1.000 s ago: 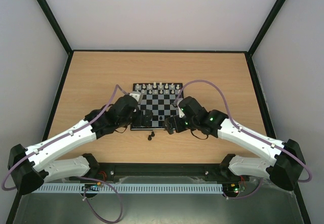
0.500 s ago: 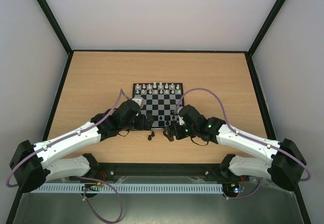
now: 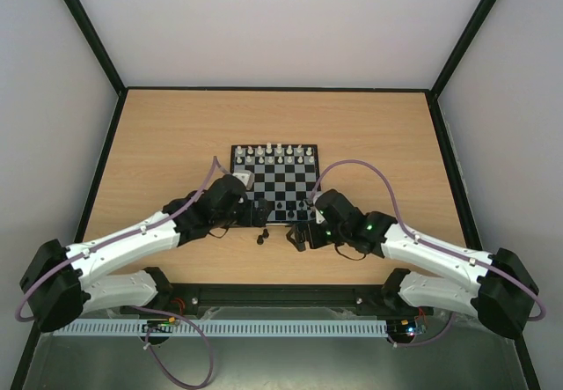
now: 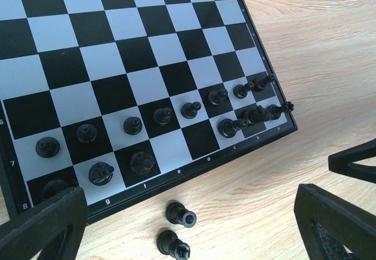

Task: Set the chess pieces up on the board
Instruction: Pick up the chess piece at the center of the board.

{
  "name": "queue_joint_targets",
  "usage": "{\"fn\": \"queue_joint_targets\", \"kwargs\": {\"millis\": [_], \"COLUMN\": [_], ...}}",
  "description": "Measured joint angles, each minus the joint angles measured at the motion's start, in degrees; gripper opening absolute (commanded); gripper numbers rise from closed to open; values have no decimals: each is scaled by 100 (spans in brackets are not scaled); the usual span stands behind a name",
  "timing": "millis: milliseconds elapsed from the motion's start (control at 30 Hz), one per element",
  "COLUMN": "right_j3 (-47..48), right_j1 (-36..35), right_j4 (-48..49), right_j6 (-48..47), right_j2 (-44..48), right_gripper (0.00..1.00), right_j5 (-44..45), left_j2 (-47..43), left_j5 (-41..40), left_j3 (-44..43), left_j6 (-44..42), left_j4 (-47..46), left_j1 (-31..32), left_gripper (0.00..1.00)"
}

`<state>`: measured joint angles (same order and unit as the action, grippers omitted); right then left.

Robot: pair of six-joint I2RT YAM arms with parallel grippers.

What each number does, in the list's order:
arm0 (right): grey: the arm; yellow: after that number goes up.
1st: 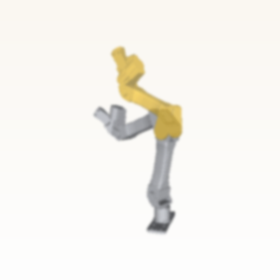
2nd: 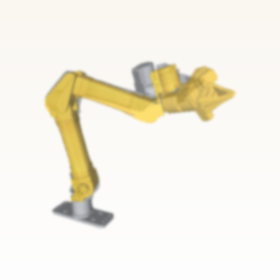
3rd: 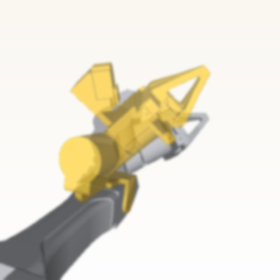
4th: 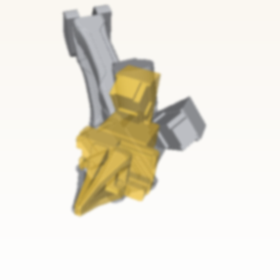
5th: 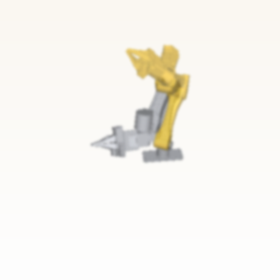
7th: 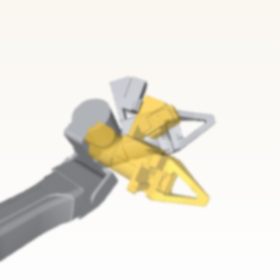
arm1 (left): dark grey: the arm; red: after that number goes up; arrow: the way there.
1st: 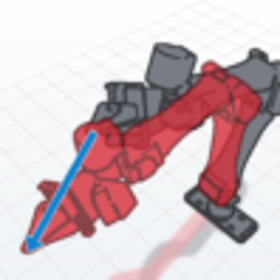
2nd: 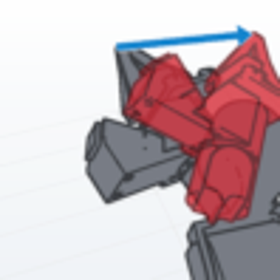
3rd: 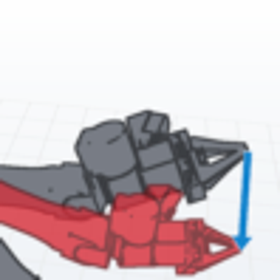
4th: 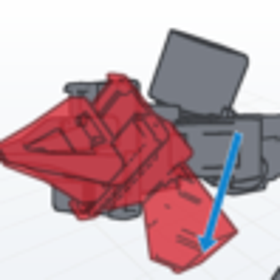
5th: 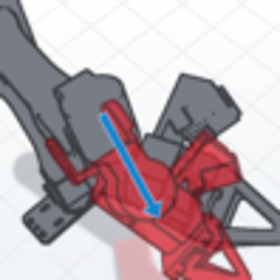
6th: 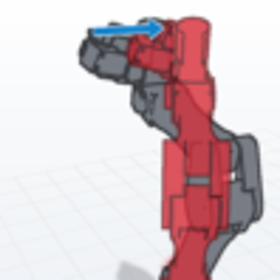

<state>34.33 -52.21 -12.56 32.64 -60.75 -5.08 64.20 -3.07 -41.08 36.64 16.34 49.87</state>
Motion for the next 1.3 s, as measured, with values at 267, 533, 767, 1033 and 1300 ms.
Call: {"fn": "queue_joint_targets", "kwargs": {"millis": [267,533,767,1033,1300], "right_j3": [-140,-153,-190,-367,-597], "right_j1": [-7,-28,-33,-33,-33], "right_j4": [59,52,59,269,398], "right_j6": [127,151,146,146,149], "right_j2": [76,205,275,273,306], "right_gripper": [99,98,99,98,99], "right_j5": [48,136,173,168,173], "left_j2": [190,151,-420,-466,-234], "left_j5": [55,50,-31,-107,-103], "left_j3": [0,0,109,129,129], "left_j6": [-26,-52,-26,-7,-13], "left_j4": [-129,-173,-140,-142,-144], "left_j1": [0,-2,-2,-2,-2], "left_gripper": [99,99,99,99,99]}}
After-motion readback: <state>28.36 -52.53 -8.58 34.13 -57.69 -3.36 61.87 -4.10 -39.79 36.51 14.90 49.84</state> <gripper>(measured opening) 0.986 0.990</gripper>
